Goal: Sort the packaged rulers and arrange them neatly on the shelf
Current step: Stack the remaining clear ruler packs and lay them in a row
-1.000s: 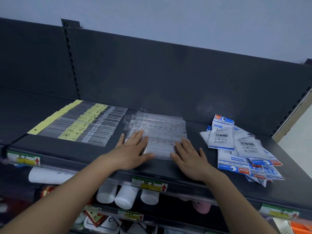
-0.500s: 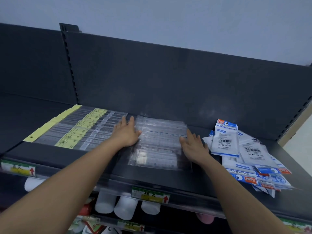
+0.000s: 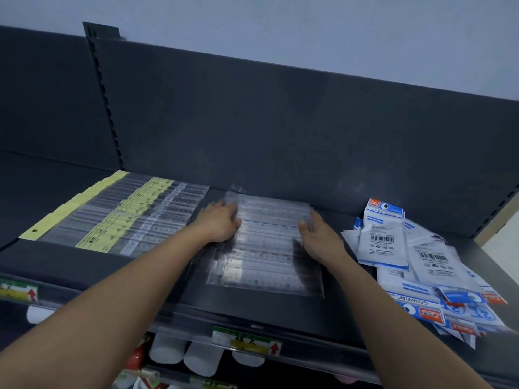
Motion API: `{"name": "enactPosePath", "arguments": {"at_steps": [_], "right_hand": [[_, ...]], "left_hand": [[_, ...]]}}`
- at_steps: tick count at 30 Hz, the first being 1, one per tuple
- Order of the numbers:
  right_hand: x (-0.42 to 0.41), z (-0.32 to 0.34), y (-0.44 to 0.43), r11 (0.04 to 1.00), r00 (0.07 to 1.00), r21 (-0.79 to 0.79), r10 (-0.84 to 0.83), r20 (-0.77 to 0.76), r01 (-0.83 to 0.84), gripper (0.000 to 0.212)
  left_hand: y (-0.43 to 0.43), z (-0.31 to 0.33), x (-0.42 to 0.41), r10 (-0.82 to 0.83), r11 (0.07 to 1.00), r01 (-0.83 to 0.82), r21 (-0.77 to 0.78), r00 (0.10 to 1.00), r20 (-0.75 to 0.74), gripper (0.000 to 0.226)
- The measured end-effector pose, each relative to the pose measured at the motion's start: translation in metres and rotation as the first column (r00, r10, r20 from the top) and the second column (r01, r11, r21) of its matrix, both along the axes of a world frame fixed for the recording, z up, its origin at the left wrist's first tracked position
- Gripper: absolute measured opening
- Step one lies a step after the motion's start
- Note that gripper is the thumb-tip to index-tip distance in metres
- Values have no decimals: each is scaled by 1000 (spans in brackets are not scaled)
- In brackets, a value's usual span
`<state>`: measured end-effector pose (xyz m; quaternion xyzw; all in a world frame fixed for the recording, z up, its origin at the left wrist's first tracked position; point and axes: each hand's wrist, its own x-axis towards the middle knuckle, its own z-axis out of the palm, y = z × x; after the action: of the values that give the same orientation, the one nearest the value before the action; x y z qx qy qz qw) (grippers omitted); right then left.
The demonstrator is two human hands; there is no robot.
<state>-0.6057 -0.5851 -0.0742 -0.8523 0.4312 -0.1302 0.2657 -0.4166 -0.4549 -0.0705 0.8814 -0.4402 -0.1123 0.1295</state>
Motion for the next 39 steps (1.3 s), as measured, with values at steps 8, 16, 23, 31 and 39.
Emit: {"name": "enactPosePath", "arguments": {"at_steps": [8,16,23,31,39], "right_hand": [[10,3,-12,1000,1000,-7,0,-25,-1,60],[24,1,-23,977,980,-160,112,-164,-138,55],[24,8,-27,941,975,-290,124,-187,-175,49],[36,13,-25,926,943,-247,224,-246,-284,53],[40,15,-32,908,913,-281,201,-355,-310,56]], "left_hand": [[-14,0,13,-48,998,49,-38,998,41,57],[-32,9,21,-173,985,174,3,981,87,28],[-37,15,23,-196,979,203,-34,969,148,35],[-37,9,26,-302,951,308,-15,940,158,18],[-41,14,28,-292,955,296,4,941,173,14]]}}
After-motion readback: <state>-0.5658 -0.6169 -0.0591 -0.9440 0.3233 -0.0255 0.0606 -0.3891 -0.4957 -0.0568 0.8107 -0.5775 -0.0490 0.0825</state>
